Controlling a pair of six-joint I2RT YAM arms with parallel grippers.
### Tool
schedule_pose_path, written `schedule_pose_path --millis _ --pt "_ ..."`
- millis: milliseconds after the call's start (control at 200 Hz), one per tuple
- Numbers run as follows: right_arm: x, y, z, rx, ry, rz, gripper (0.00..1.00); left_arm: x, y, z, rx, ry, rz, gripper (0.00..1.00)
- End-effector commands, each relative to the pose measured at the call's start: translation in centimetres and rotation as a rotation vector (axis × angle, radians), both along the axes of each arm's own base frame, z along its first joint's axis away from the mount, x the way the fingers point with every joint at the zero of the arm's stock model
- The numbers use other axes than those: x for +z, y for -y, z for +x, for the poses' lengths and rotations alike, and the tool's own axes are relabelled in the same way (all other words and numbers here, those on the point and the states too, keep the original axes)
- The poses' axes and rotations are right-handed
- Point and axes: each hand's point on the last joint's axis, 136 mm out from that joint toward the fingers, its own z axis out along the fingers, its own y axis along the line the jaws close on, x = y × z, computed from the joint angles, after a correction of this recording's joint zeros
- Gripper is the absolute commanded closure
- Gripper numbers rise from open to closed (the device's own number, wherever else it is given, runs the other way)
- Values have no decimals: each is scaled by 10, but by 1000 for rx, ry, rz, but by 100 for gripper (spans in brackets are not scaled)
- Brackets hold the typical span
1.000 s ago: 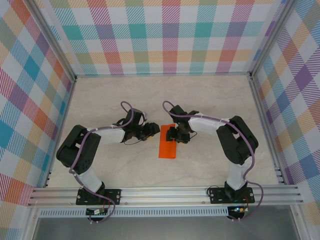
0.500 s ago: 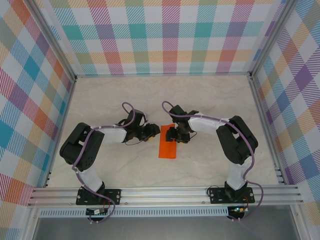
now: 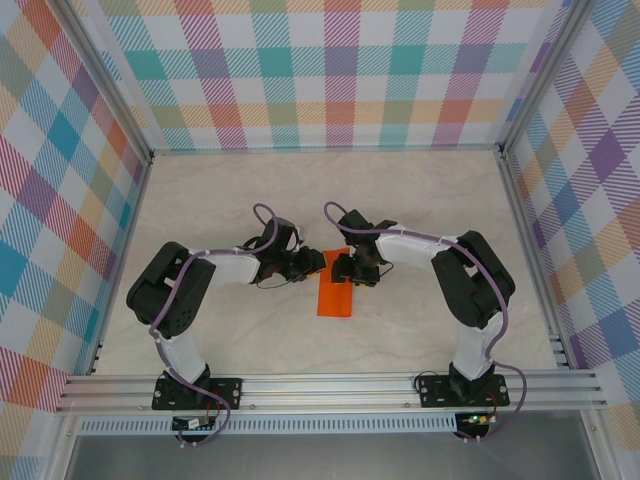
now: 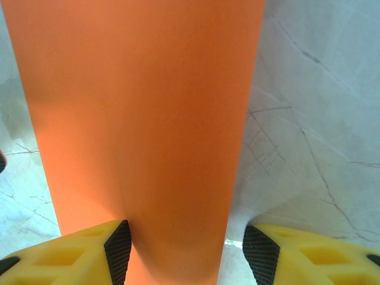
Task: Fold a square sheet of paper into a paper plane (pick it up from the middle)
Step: Hold the square sheet of paper at the center of the table.
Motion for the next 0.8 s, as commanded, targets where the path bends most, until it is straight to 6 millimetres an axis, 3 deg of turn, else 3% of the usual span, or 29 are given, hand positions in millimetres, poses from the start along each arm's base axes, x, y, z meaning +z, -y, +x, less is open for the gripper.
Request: schedule_pose_path --millis 0,280,600,795 --pt "-67 18 -35 16 -151 -95 42 3 11 1 -30 2 -15 75" --pt "-68 18 -36 26 -157 -93 42 -2 21 -1 -72 -18 -19 80" --pt "-71 18 -37 30 -163 -93 42 -20 16 -7 -91 -57 69 83" --pt "-74 18 -38 37 -166 -94 41 -17 17 -6 -92 -50 64 84"
